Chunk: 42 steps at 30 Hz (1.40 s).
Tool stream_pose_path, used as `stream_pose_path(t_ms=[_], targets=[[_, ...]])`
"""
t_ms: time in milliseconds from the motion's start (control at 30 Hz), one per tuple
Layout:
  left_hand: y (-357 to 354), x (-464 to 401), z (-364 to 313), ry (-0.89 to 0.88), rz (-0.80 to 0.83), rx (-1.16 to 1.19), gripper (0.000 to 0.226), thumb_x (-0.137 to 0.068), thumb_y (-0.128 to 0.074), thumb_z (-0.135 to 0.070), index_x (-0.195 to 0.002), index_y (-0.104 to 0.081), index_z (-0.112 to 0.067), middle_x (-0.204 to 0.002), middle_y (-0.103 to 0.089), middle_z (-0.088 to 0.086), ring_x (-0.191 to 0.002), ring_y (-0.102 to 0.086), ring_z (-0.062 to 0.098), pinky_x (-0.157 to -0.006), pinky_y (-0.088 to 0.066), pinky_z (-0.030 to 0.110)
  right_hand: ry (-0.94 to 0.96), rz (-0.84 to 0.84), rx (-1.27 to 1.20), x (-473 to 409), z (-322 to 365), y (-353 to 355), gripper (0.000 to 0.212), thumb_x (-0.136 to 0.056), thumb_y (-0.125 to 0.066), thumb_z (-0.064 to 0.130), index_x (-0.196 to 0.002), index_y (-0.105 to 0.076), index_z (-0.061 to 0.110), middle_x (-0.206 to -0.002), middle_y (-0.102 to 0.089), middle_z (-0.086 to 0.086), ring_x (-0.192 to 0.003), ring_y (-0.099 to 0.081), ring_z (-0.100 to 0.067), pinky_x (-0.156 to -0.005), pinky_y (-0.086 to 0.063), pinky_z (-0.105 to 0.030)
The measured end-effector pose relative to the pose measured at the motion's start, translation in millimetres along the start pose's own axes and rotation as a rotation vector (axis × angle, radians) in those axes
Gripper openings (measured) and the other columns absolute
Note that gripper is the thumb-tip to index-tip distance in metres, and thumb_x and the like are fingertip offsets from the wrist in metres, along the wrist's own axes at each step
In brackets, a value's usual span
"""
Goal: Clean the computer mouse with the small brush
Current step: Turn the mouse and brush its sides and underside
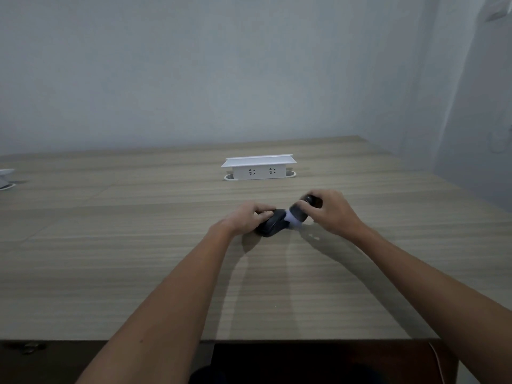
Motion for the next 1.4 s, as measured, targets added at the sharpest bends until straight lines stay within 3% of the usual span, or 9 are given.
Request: stream_pose_path(t_ms=[167, 333, 500, 567, 733, 867, 1000, 1200, 1400], targets=[[-0.4, 1.3, -0.8, 0.013, 0.015, -0.012, 0.041, -0.104, -0.051, -0.027, -0.143, -0.058, -0.018, -0.139, -0.064, 0.002, -0.118, -0.059, 0.016, -0.100, -0.040, 0.023, -0.071, 0.002, 0.072, -2.1, -12.1, 1.5, 0.020, -0.091, -0.066, 0.020, -0.087, -0.076, 0.004, -0.080, -0.074, -0.009, -0.076, -0.068, -0.024, -0.071, -0.054, -0.037], [0.0, 1.2, -2.1, -0.018, -0.017, -0.052, 0.047, -0.083, -0.076, -0.045, -0.127, -0.070, -0.029, -0.120, -0.066, 0.000, -0.099, -0.064, 0.017, -0.091, -0.053, 0.031, -0.096, -0.037, -0.008, -6.7, -9.9, 9.0, 0.023, -0.091, -0.065, 0.022, -0.086, -0.075, 0.002, -0.075, -0.073, -0.012, -0.069, -0.069, -0.027, -0.066, -0.056, -0.039], [0.4, -0.3, -4.0, -0.021, -0.030, -0.009, 0.045, -0.070, -0.086, -0.042, -0.112, -0.074, -0.031, -0.094, -0.071, -0.013, -0.073, -0.065, -0.008, -0.067, -0.051, 0.013, -0.168, 0.039, 0.017, -3.8, -23.7, 3.3, 0.023, -0.090, -0.066, 0.021, -0.089, -0.076, 0.000, -0.078, -0.074, -0.012, -0.073, -0.069, -0.027, -0.065, -0.052, -0.033], [-0.7, -2.3, -4.2, -0.004, 0.004, -0.038, 0.058, -0.072, -0.086, -0.038, -0.126, -0.070, -0.023, -0.111, -0.072, -0.007, -0.089, -0.066, -0.001, -0.078, -0.048, 0.016, -0.181, 0.013, 0.039, -3.5, -27.5, 8.0, 0.022, -0.090, -0.066, 0.020, -0.088, -0.077, 0.001, -0.072, -0.071, -0.007, -0.069, -0.064, -0.024, -0.060, -0.047, -0.027], [-4.4, -1.9, -16.7, -0.008, 0.146, -0.125, 0.071, -0.079, -0.082, -0.016, -0.145, -0.054, -0.013, -0.142, -0.061, 0.003, -0.130, -0.055, 0.016, -0.105, -0.037, 0.022, -0.188, -0.003, -0.025, -6.1, -26.6, 14.2, 0.024, -0.091, -0.064, 0.021, -0.086, -0.074, -0.001, -0.076, -0.073, -0.019, -0.069, -0.070, -0.034, -0.065, -0.058, -0.043], [-4.8, 1.2, -26.8, -0.043, 0.209, -0.186, 0.071, -0.078, -0.078, -0.008, -0.145, -0.055, -0.019, -0.147, -0.056, -0.004, -0.138, -0.048, 0.014, -0.116, -0.034, 0.027, -0.259, 0.062, -0.085, -6.0, -32.3, 6.4, 0.025, -0.090, -0.064, 0.018, -0.086, -0.072, -0.005, -0.078, -0.072, -0.020, -0.053, -0.064, -0.021, -0.050, -0.054, -0.029], [5.6, 5.2, -23.2, -0.061, 0.124, -0.204, 0.072, -0.078, -0.079, -0.007, -0.144, -0.055, -0.020, -0.149, -0.049, 0.000, -0.140, -0.043, 0.018, -0.117, -0.033, 0.030, -0.295, 0.116, -0.102, -1.7, -35.3, -1.6, 0.023, -0.088, -0.065, 0.020, -0.083, -0.073, 0.000, -0.068, -0.067, -0.007, -0.043, -0.057, -0.009, -0.041, -0.045, -0.017], [27.7, 17.7, -8.6, -0.003, -0.091, -0.186, 0.076, -0.070, -0.091, -0.030, -0.139, -0.059, -0.023, -0.110, -0.052, 0.002, -0.100, -0.054, 0.018, -0.093, -0.048, 0.033, -0.298, 0.111, -0.111, -5.0, -32.3, -1.4, 0.020, -0.084, -0.065, 0.021, -0.081, -0.074, 0.004, -0.062, -0.066, -0.001, -0.034, -0.051, 0.000, -0.039, -0.044, -0.016], [13.7, 22.3, 1.8, 0.109, 0.008, -0.012, 0.043, -0.088, -0.076, -0.024, -0.127, -0.065, -0.010, -0.075, -0.069, 0.000, -0.063, -0.064, 0.013, -0.062, -0.050, 0.026, -0.291, 0.106, -0.111, -6.2, -24.9, -1.5, 0.018, -0.080, -0.065, 0.019, -0.070, -0.074, 0.007, -0.049, -0.064, 0.006, -0.034, -0.051, -0.001, -0.040, -0.044, -0.019]])
Point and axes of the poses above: each hand's wrist, its own x-axis away from the middle knuckle, its own y-axis out of the back of the hand, z = x × y, the point moved 8 cm from there along -x, towards the middle knuckle
